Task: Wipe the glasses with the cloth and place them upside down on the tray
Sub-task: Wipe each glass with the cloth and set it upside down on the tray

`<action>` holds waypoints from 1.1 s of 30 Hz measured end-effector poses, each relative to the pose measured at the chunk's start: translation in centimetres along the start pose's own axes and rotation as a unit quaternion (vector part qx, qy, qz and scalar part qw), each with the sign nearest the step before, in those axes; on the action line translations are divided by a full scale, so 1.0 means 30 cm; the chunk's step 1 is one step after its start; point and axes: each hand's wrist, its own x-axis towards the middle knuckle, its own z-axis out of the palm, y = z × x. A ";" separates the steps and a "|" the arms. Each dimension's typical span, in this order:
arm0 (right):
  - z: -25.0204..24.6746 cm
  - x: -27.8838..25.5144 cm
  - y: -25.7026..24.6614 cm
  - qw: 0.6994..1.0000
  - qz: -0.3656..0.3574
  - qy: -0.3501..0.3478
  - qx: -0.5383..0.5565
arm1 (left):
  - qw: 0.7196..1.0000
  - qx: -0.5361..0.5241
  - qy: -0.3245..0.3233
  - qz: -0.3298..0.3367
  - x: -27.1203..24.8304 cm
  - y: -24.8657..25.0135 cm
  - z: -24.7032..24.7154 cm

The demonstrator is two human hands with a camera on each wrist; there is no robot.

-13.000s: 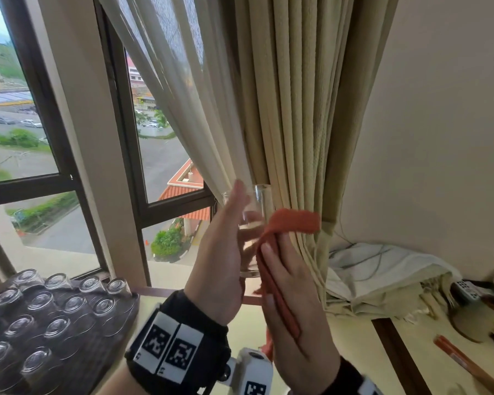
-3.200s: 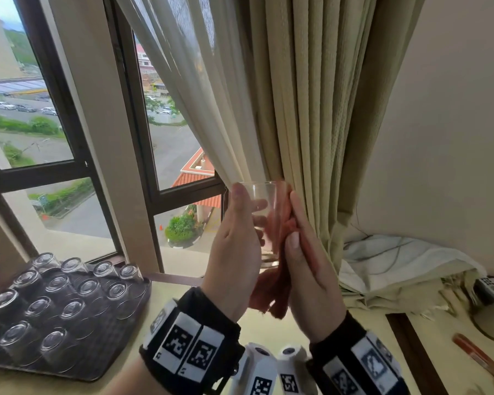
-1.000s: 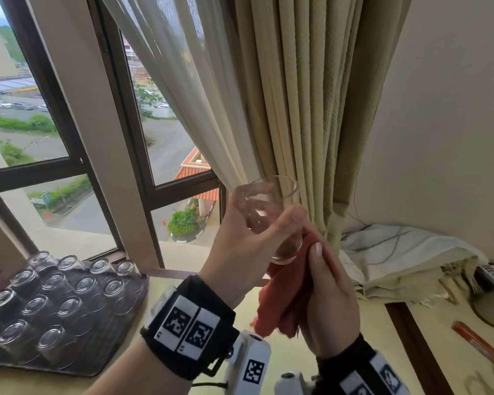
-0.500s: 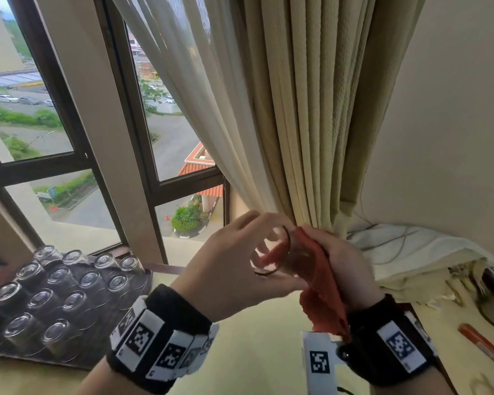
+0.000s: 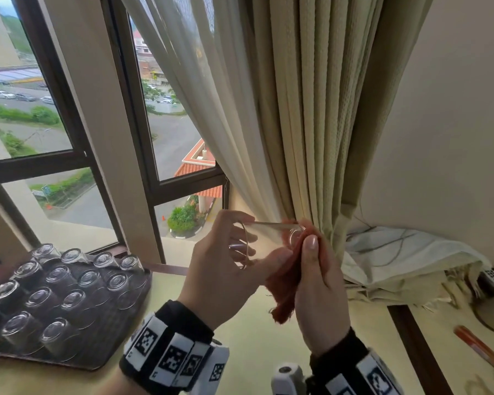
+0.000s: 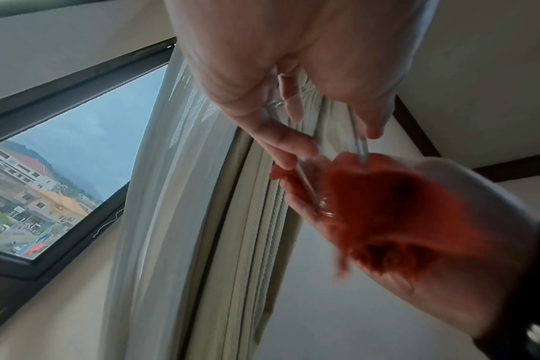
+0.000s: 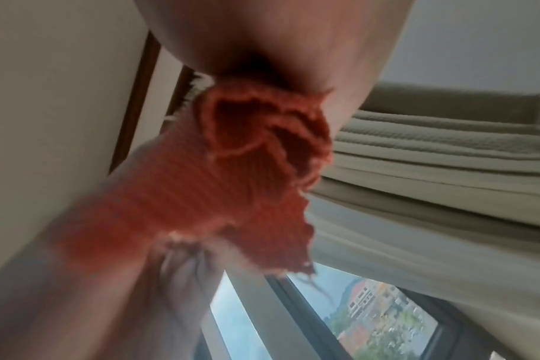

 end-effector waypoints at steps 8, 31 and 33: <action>-0.050 0.104 -0.112 0.966 0.156 -0.089 0.187 | 0.996 -0.085 -0.016 -0.001 -0.010 0.032 0.001; -0.090 0.049 -0.052 0.995 -0.006 -0.001 -0.102 | 0.871 -0.274 -0.194 -0.358 -0.047 -0.009 0.067; -0.097 0.023 -0.082 0.994 -0.033 0.018 -0.100 | 0.855 -0.335 -0.124 -0.375 -0.036 -0.016 0.063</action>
